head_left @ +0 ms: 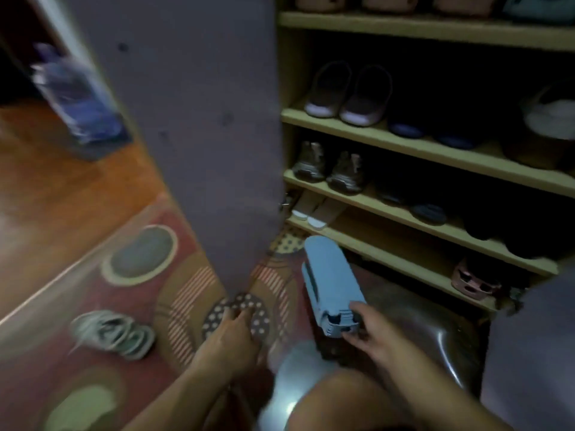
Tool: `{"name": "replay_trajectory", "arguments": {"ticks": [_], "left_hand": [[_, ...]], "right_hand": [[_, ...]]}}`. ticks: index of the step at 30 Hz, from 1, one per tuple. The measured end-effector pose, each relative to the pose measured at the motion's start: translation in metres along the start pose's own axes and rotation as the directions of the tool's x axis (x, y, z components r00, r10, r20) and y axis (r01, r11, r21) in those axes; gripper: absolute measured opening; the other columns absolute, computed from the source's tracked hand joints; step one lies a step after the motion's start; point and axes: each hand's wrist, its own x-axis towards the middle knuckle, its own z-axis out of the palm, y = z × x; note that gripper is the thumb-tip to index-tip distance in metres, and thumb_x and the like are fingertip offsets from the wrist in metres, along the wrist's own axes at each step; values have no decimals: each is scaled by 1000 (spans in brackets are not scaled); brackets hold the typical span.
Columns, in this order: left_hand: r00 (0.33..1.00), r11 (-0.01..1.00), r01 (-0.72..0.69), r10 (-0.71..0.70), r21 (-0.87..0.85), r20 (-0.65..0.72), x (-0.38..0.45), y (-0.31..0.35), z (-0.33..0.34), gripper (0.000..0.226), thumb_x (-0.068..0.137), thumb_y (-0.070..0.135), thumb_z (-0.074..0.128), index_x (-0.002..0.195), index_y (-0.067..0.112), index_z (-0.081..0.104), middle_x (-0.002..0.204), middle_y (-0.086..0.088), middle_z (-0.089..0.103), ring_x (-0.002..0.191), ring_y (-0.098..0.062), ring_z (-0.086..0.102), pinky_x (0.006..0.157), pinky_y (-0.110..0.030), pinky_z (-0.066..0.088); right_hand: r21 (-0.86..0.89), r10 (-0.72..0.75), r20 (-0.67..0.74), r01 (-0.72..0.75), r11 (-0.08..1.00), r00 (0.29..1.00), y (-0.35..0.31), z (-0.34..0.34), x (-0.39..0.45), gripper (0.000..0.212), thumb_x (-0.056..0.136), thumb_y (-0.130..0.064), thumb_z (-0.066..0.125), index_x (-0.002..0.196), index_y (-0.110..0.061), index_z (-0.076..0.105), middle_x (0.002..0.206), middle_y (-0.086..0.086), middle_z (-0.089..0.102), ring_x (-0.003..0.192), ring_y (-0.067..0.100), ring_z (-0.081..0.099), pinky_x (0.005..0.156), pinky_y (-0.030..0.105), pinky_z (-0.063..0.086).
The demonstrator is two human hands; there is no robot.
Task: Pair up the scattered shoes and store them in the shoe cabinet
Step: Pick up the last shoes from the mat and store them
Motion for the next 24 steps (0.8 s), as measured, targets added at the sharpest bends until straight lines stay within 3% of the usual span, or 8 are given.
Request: {"name": "replay_trajectory", "arguments": {"ticks": [3,6,10,13,16,20,22,24], "left_hand": [[998,998,53,-54,-24,-41,-55,-41,-11,60,86,43,42,142,22,43,144,-8,39,126,-33,53,104,-39,45],[985,989,119,-129,-91,-111,-105,-73,-24,46,95,37,49,139,21,49,138,-9,46,122,-31,55,102,-35,44],[959,963,180,-217,-200,-180,-144,-107,-41,41,96,33,52,134,21,56,140,-8,53,124,-31,53,102,-37,42],[968,918,142,-207,-372,-140,-160,-124,-36,28,98,26,43,110,15,66,128,-11,61,112,-36,56,98,-44,44],[957,912,248,-284,-328,-66,-175,-160,9,24,94,23,48,105,9,64,115,-12,62,105,-35,59,90,-42,48],[893,848,447,-402,-286,202,-201,-200,56,31,87,25,51,117,17,55,127,-9,48,112,-32,57,91,-43,50],[879,822,474,-423,-316,219,-206,-222,61,31,85,25,50,115,19,59,124,-6,55,111,-31,59,93,-44,52],[863,805,504,-454,-314,221,-208,-237,67,32,83,24,55,114,17,62,122,-6,61,111,-29,60,91,-39,53]], "right_hand": [[-409,157,113,-98,907,981,-33,15,-38,17,91,-27,65,95,-11,62,91,14,61,77,24,58,49,29,53],[-809,166,166,38,587,972,-73,39,-89,18,89,-32,62,90,-14,63,79,11,61,64,24,57,60,29,43],[-951,173,213,163,264,962,-99,99,-151,30,89,-30,64,106,-6,65,100,19,69,75,30,69,70,38,57],[-966,141,238,218,140,961,-77,147,-172,27,93,-29,62,102,-4,64,86,17,69,60,25,65,62,33,56],[-950,119,277,252,185,954,-9,185,-159,19,96,-21,55,88,-4,58,53,9,60,38,18,54,47,25,48],[-878,95,245,179,444,965,98,205,-121,16,93,-18,61,99,-3,63,85,18,66,69,30,64,62,40,57],[-845,105,234,149,513,967,147,218,-105,15,93,-16,62,102,-4,62,98,21,67,82,35,66,73,49,58],[-814,112,218,117,568,970,184,225,-95,12,93,-15,62,102,-7,61,98,20,66,83,35,67,69,49,59]]}}
